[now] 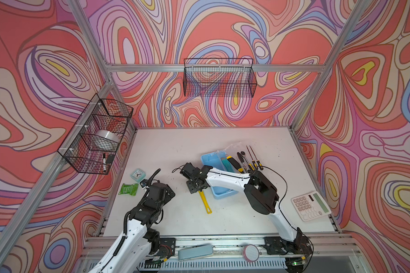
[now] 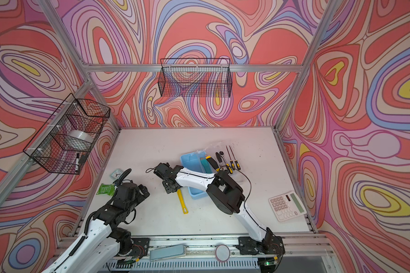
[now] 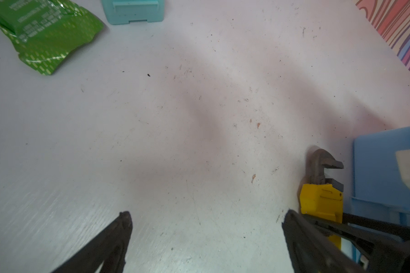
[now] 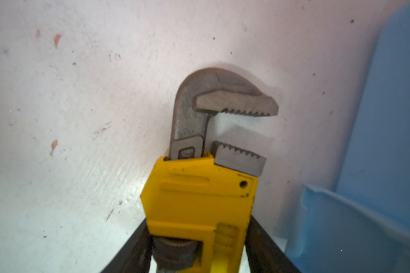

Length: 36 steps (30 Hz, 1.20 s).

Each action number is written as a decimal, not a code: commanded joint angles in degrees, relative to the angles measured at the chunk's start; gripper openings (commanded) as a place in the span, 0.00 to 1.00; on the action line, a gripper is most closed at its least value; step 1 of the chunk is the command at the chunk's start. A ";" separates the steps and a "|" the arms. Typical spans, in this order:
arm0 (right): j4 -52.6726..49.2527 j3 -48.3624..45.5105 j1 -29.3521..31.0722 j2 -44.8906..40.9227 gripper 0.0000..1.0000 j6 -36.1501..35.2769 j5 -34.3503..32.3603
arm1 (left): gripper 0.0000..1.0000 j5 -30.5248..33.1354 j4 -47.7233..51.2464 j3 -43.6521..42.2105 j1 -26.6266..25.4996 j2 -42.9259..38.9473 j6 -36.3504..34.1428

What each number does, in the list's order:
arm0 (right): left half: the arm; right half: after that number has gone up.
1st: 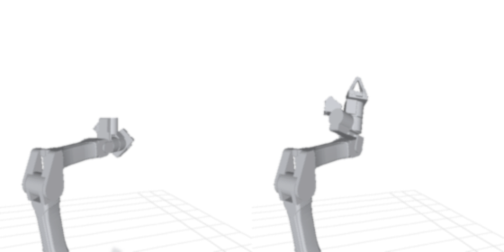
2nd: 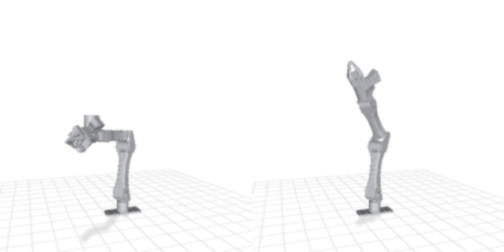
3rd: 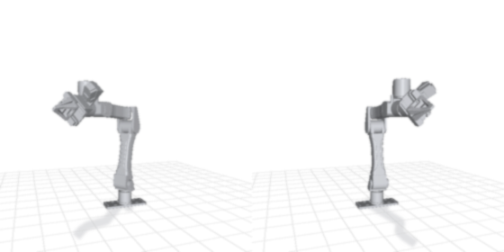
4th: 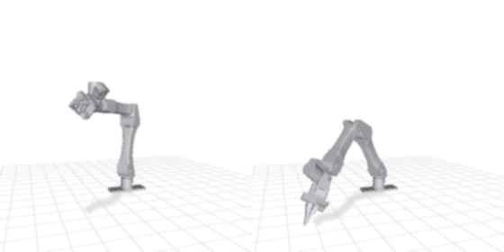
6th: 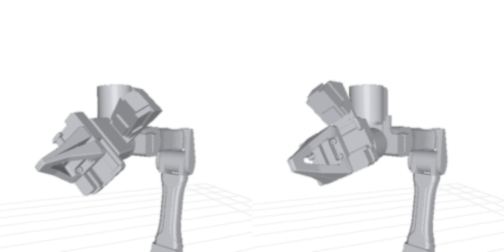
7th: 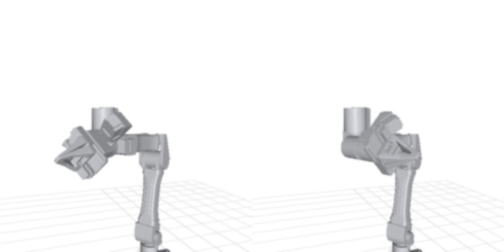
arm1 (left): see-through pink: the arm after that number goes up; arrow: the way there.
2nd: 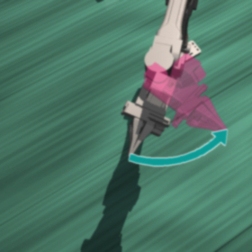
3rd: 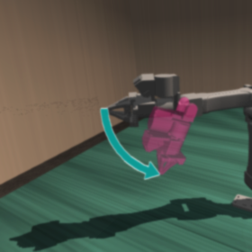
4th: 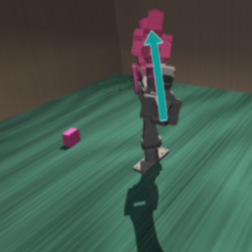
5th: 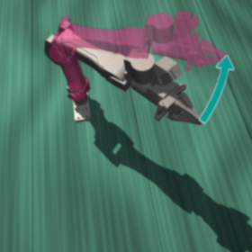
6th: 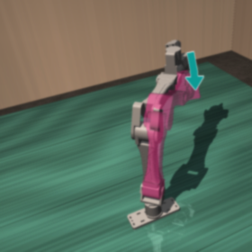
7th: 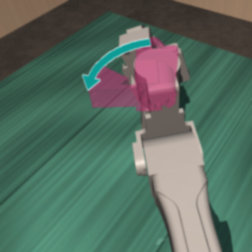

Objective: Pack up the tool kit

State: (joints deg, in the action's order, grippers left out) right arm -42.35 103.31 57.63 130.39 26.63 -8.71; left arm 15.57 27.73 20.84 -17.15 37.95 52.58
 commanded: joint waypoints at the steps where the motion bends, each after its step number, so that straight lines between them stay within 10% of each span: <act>1: -1.48 0.90 0.00 1.98 0.61 0.01 -0.42 | 1.00 1.27 2.25 -0.80 0.51 -0.34 0.86; 18: -5.46 0.58 2.06 7.31 0.48 -0.01 -3.47 | 1.00 2.14 2.43 -0.89 0.48 -0.69 0.68; 36: -4.00 2.18 1.81 1.34 0.00 -2.17 -3.58 | 1.00 2.54 2.78 -0.97 0.49 -1.21 0.50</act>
State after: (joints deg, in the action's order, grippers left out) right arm -44.16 106.17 59.37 132.66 25.82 -12.43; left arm 16.60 28.12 20.82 -17.15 37.43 52.56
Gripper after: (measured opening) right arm 0.544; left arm 0.999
